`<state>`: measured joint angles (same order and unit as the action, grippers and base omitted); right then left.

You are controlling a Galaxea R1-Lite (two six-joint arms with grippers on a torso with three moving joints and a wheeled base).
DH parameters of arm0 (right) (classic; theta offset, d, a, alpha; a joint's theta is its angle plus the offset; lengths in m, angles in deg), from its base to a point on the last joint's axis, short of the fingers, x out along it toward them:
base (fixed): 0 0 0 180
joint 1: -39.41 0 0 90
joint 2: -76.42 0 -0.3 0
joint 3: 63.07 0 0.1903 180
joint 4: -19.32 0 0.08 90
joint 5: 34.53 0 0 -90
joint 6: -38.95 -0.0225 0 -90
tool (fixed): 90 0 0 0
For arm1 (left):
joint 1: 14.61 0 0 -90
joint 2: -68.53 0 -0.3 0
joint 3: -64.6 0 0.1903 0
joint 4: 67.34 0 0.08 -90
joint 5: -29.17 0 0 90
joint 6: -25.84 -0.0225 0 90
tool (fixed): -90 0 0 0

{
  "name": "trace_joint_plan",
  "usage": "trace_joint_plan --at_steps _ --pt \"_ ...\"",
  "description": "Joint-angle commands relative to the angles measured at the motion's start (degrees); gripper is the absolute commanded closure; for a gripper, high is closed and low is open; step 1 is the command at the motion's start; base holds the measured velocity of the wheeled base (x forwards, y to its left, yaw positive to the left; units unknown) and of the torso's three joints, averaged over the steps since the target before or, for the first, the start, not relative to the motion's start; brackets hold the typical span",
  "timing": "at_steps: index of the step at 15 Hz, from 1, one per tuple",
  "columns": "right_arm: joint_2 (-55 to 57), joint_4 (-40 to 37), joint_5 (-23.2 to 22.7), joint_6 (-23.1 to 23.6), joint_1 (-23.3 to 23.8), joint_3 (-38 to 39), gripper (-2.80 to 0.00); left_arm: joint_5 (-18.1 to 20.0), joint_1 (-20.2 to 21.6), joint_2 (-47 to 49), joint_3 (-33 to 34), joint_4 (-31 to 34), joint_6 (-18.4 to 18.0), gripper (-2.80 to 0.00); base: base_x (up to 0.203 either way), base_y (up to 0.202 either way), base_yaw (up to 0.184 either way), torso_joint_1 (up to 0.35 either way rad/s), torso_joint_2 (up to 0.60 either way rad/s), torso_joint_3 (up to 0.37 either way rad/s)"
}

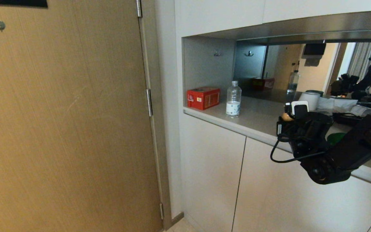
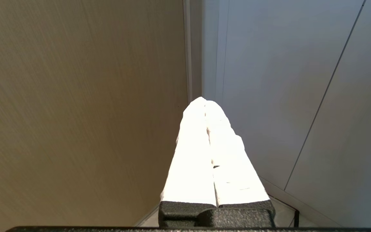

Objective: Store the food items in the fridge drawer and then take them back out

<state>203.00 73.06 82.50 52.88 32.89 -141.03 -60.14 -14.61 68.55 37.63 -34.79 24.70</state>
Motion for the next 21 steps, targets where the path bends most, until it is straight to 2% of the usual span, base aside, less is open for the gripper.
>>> trace_joint_plan --at_steps 1,11,21 --pt "1.6 0.3 0.4 0.1 0.7 -1.4 0.00 0.0 0.0 -0.1 0.0 0.0 0.0 0.00 0.000 0.000 0.000 0.000 0.00 0.000" --pt "5.4 -2.8 1.5 0.8 4.4 -5.3 0.00 0.0 0.0 -0.1 0.0 0.0 0.0 0.00 0.000 0.000 0.000 0.000 0.00 0.000" --pt "7.5 -4.2 2.6 2.0 5.4 -8.8 0.00 0.0 0.0 -0.1 0.0 0.1 0.0 0.00 0.000 0.000 0.000 0.000 0.00 0.000"
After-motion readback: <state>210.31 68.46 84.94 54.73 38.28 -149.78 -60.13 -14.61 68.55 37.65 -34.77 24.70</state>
